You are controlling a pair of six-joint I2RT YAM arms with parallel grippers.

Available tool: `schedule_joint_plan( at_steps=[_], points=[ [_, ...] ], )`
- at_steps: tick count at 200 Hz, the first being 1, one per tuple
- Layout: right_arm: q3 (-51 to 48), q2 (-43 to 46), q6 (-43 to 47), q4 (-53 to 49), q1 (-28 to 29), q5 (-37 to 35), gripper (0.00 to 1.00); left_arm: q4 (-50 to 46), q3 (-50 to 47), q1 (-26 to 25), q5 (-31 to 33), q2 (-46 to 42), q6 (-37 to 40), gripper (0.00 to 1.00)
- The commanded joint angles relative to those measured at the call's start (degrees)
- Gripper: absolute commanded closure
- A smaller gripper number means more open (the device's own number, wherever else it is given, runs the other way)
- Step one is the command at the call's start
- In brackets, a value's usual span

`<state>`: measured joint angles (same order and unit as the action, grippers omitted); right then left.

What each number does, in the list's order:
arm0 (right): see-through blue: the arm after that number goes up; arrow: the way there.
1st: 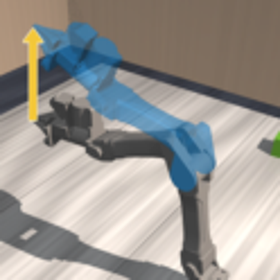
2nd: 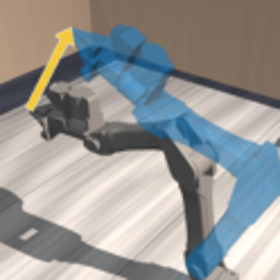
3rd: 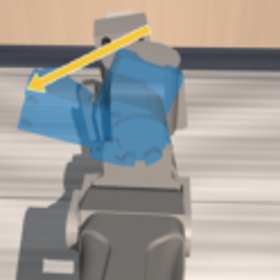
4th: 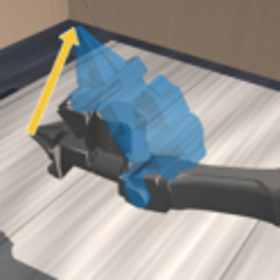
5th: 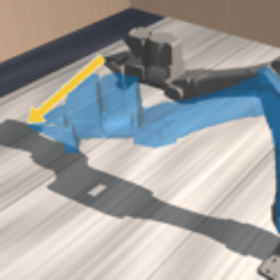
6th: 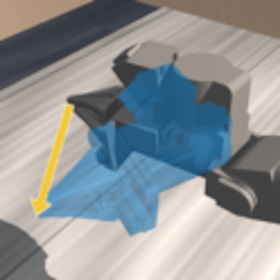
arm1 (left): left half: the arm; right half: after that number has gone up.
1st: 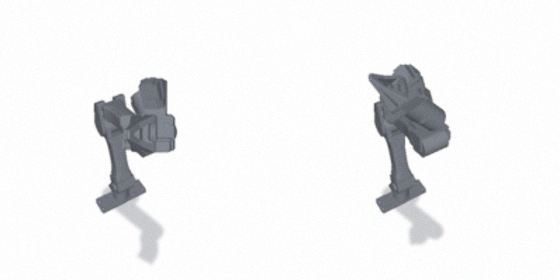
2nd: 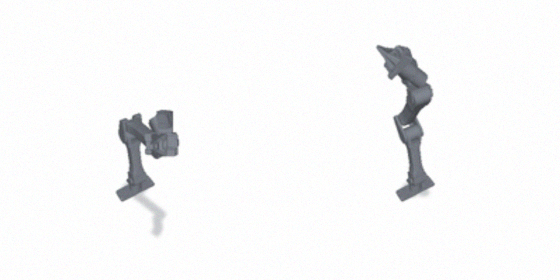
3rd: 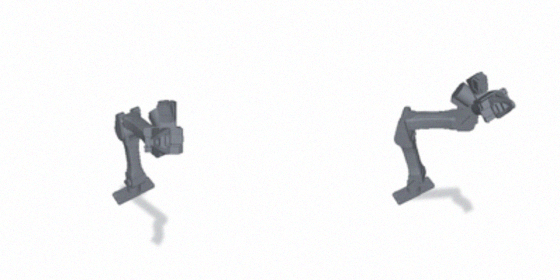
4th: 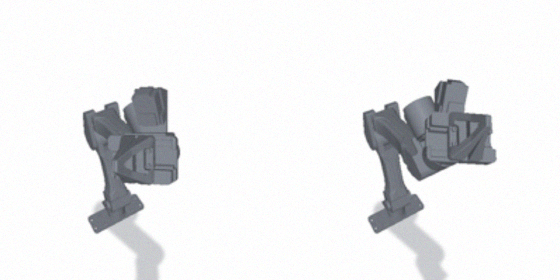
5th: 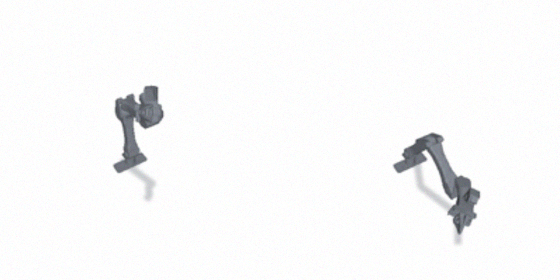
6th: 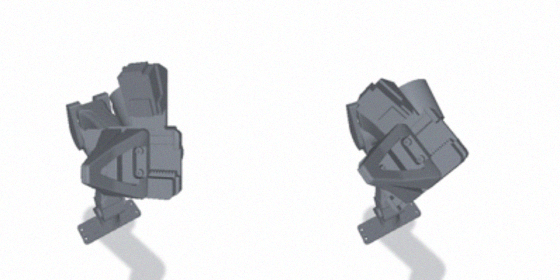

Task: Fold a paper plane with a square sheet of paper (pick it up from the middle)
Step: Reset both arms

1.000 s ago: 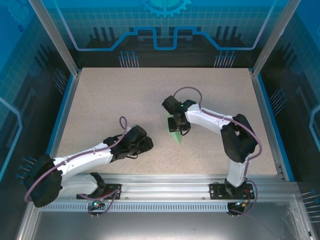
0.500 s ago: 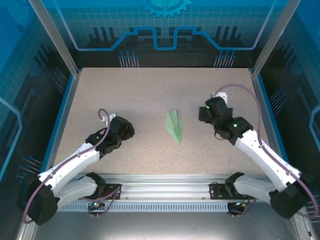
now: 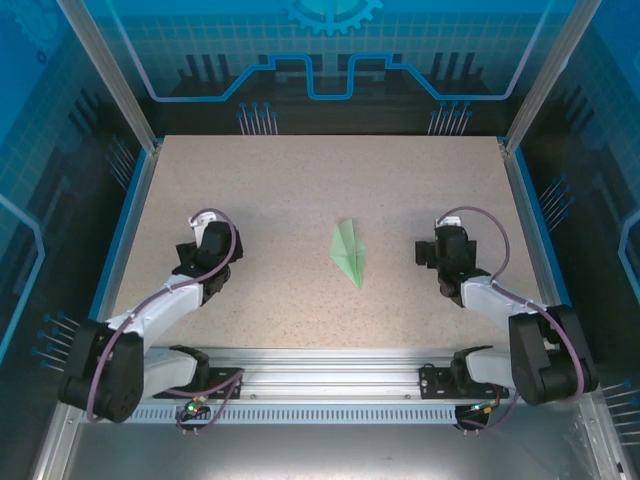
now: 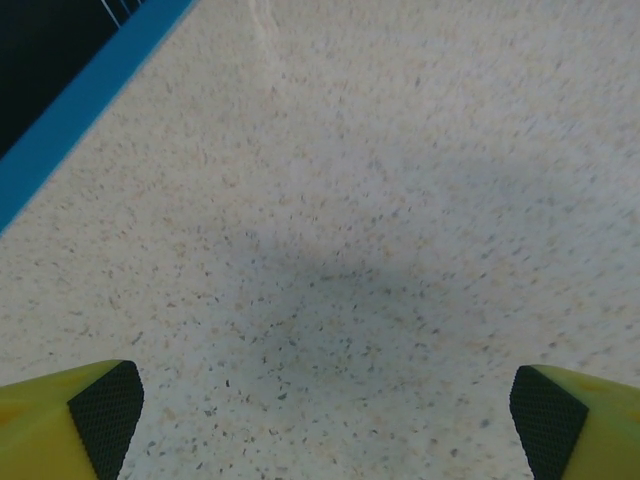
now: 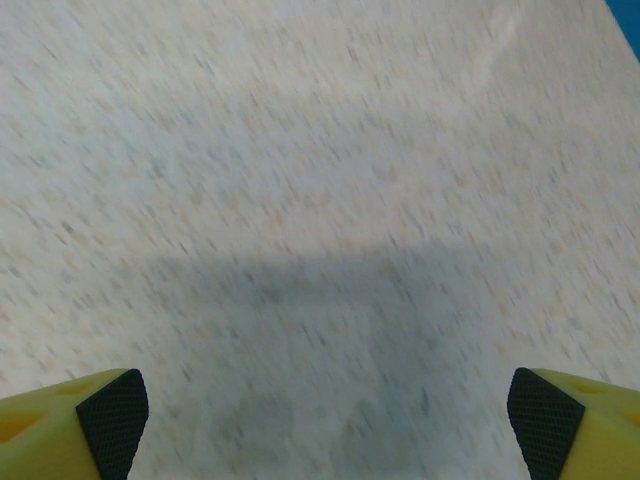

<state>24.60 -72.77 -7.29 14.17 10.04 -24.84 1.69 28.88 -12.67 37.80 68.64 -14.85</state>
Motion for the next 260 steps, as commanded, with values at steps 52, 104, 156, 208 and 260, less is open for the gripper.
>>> schedule_joint_plan(
  at_steps=[52,104,156,208,260],
  points=[
    [-2.1,-3.2,9.6,23.8,-2.4,15.9,0.05,33.8,-6.6,5.1,-16.8,6.8,11.1,0.01],
    [-0.5,-13.3,7.6,30.1,-5.3,16.4,0.02,48.9,-9.7,8.5,-20.0,13.9,13.9,0.02],
    [-0.6,-13.3,7.2,30.3,-6.0,17.5,0.01,46.8,-6.4,11.2,-26.4,18.7,13.2,0.02],
    [-0.6,-13.4,7.3,30.2,-5.8,17.3,0.0,46.8,-6.4,10.6,-25.4,18.7,13.6,0.01],
    [-0.6,-13.4,7.3,30.2,-5.8,17.3,0.0,46.7,-6.3,10.7,-25.5,18.7,13.6,0.02]
  ],
)
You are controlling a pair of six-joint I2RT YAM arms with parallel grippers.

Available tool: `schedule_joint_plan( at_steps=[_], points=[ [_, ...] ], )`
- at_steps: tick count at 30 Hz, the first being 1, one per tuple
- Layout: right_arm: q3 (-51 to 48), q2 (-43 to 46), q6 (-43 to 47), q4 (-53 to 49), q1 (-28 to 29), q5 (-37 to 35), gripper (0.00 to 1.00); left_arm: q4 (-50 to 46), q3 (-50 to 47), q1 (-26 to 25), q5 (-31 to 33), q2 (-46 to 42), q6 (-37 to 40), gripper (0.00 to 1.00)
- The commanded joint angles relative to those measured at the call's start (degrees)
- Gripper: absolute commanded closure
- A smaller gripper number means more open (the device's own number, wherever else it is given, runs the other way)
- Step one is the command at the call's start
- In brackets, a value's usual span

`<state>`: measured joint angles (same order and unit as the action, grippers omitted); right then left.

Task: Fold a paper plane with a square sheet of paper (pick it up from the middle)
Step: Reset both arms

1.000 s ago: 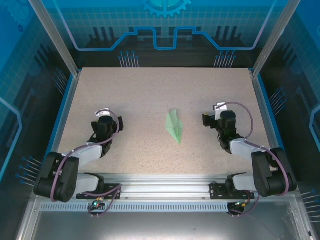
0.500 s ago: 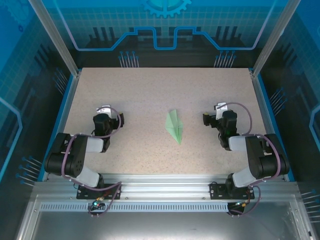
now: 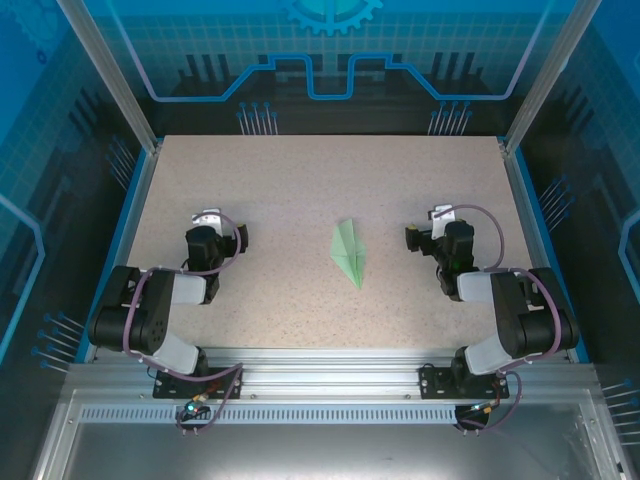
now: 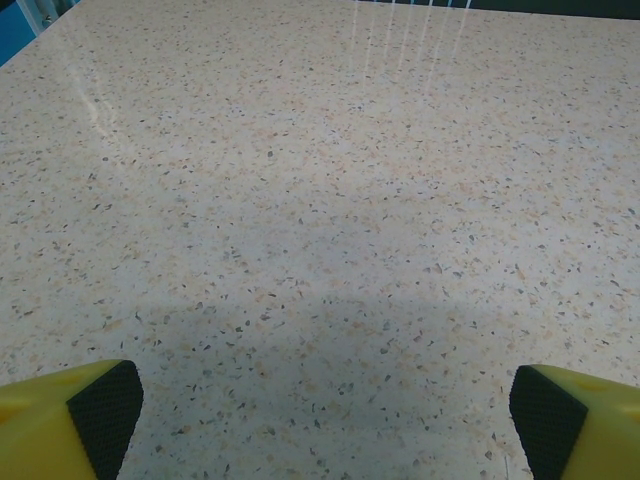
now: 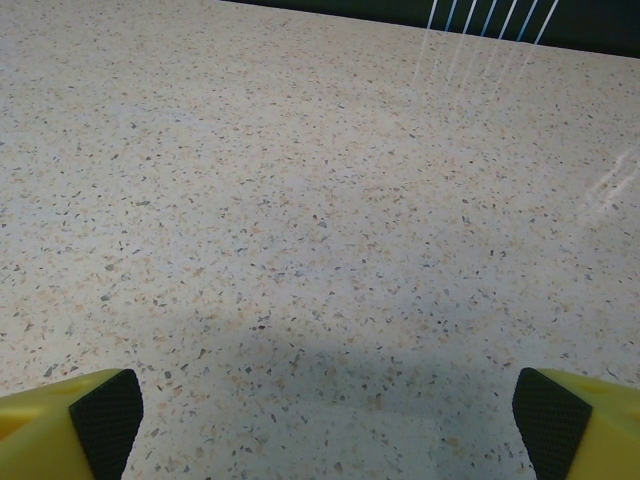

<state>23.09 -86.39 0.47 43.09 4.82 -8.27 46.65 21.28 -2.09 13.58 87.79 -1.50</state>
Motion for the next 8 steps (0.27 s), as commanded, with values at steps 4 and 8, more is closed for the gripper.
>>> schedule_joint_plan(
  at_steps=[4,8],
  points=[
    [0.9,0.3,-0.5,1.3,-0.5,0.8,0.01,1.7,1.3,0.1,-1.3,-0.4,0.2,0.02],
    [0.9,0.3,-0.5,1.3,-0.6,0.7,0.01,1.6,1.3,0.1,-1.4,-0.5,0.2,0.02]
  ],
)
